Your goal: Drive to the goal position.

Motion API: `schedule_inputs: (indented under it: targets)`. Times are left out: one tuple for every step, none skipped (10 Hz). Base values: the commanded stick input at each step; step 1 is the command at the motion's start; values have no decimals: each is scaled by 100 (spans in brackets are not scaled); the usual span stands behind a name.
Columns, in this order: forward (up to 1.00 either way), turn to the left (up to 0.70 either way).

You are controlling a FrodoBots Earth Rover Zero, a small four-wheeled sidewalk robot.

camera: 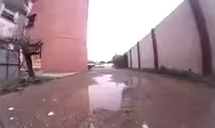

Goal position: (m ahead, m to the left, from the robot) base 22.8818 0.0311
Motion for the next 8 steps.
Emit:
schedule_inputs:
  targets:
    - [70, 0]
    - [70, 0]
    - [70, 0]
    - [70, 0]
    - [70, 0]
    - [70, 0]
    - [70, 0]
    - [70, 0]
